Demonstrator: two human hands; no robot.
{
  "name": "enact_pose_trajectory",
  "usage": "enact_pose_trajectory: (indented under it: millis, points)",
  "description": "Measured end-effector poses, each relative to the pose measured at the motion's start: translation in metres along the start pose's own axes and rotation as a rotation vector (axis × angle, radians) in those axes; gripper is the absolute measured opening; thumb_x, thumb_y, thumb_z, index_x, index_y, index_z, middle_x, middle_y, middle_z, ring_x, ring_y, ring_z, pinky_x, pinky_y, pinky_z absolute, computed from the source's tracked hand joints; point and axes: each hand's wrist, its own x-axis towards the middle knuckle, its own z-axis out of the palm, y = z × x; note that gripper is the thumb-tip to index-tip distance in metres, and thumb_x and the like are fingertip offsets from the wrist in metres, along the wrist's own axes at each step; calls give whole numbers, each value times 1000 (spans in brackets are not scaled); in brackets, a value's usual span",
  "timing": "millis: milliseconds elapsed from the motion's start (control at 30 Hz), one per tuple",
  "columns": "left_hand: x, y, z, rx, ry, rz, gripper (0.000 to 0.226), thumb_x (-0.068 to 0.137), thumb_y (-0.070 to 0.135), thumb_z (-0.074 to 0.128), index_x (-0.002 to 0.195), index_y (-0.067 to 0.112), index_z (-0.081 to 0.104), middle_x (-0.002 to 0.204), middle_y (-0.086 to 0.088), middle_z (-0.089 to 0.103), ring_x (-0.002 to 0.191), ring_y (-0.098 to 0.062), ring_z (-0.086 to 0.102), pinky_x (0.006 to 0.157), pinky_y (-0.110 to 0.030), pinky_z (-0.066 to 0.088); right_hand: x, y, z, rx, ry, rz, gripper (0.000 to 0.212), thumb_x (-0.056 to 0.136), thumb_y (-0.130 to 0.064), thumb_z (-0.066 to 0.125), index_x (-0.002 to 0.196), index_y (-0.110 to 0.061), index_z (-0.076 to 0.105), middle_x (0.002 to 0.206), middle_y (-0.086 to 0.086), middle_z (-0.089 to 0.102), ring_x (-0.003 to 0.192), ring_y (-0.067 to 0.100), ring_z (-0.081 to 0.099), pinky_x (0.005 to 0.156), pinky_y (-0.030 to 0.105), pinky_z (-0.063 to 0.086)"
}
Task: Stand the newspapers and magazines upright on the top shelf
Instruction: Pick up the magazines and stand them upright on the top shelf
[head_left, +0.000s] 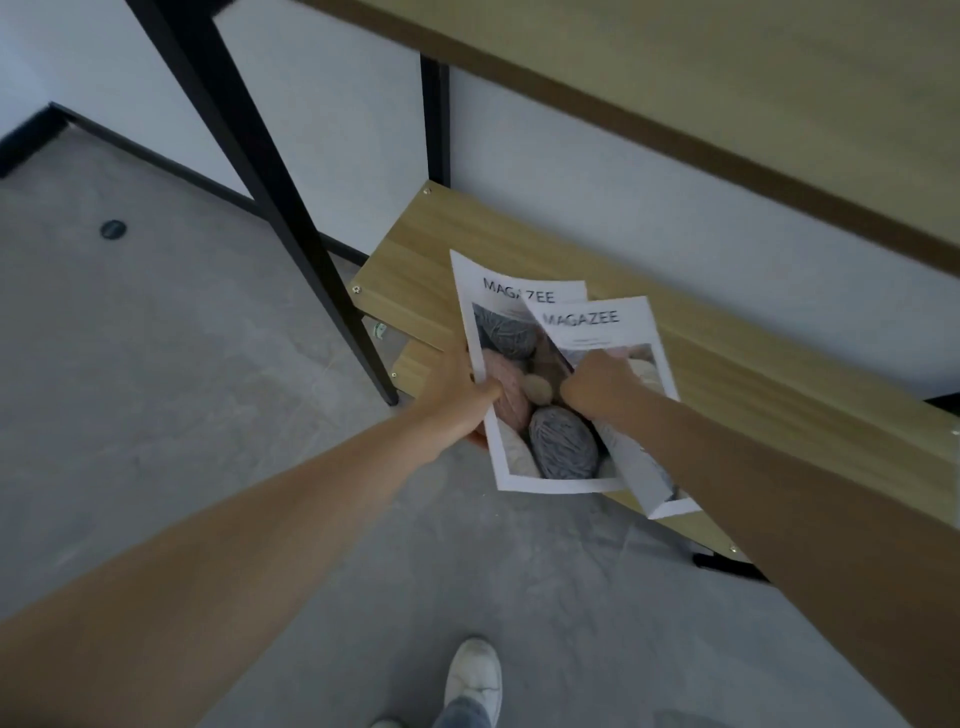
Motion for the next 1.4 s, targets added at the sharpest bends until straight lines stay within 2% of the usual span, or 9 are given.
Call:
enact_pose_trajectory:
  millis: [67, 233, 400, 500, 667, 800, 900, 1067, 1400]
  points:
    - [-27, 16, -6, -59, -2, -8, 26, 91, 6, 54, 113, 14, 43, 86, -4, 52, 74, -12, 55, 54, -16, 44, -30, 1, -11, 17, -17, -23, 17, 92, -8, 44, 76, -5, 50, 115, 23, 59, 111, 38, 55, 75, 30, 38]
    - [-105, 51, -29, -99, 36, 66, 32, 91, 1, 52, 116, 17, 41, 80, 1, 52, 69, -11, 57, 44, -13, 46, -109, -4, -20, -28, 126, -68, 26, 93, -8, 45, 117, 2, 49, 120, 21, 55, 110, 37, 56, 72, 30, 35]
    - [-202, 65, -64, 61, 124, 176, 44, 88, 9, 57, 128, 18, 40, 98, -8, 59, 82, -23, 64, 65, -34, 58, -219, -19, -46, 96, 115, -118, 23, 92, -5, 44, 112, 2, 54, 108, 20, 62, 102, 37, 60, 70, 36, 44]
    - [-263, 73, -87, 60, 165, 179, 45, 89, 10, 58, 130, 19, 41, 87, -1, 60, 66, -9, 60, 48, -13, 46, -292, -31, -55, 154, 103, -142, 25, 91, -2, 45, 113, 0, 57, 108, 22, 64, 97, 39, 62, 81, 44, 54]
    - [-360, 90, -129, 79, 213, 246, 35, 89, 15, 59, 120, 25, 45, 85, -2, 64, 67, -14, 64, 48, -17, 48, -407, -52, -71, 247, 158, -211, 34, 88, 1, 46, 121, -1, 55, 114, 22, 62, 102, 41, 60, 84, 51, 53]
    - [-423, 118, -158, 59, 268, 320, 35, 90, 13, 59, 115, 34, 45, 86, 4, 65, 67, -9, 63, 50, -12, 46, -481, -56, -94, 364, 191, -244, 37, 87, 4, 43, 119, -8, 57, 108, 14, 64, 88, 26, 62, 64, 28, 55]
    - [-465, 139, -173, 42, 309, 373, 35, 91, 16, 59, 119, 32, 47, 87, 2, 67, 62, -8, 63, 49, -13, 46, -530, -55, -118, 443, 237, -275, 35, 85, 4, 40, 109, -13, 59, 93, 5, 64, 68, 13, 58, 41, 11, 38]
    - [-516, 192, -196, 42, 413, 575, 37, 91, 17, 61, 118, 38, 47, 78, 10, 67, 60, -8, 64, 52, -28, 51, -608, -52, -171, 523, 420, -387, 28, 86, 5, 43, 94, -17, 58, 78, -5, 62, 66, 9, 57, 39, 6, 36]
    - [-556, 335, -203, 44, 491, 993, 30, 92, 12, 59, 113, 30, 46, 63, 2, 59, 46, -19, 54, 37, -24, 41, -686, -30, -265, 703, 829, -523, 30, 85, 8, 46, 98, -15, 60, 91, 2, 68, 83, 20, 63, 70, 45, 56]
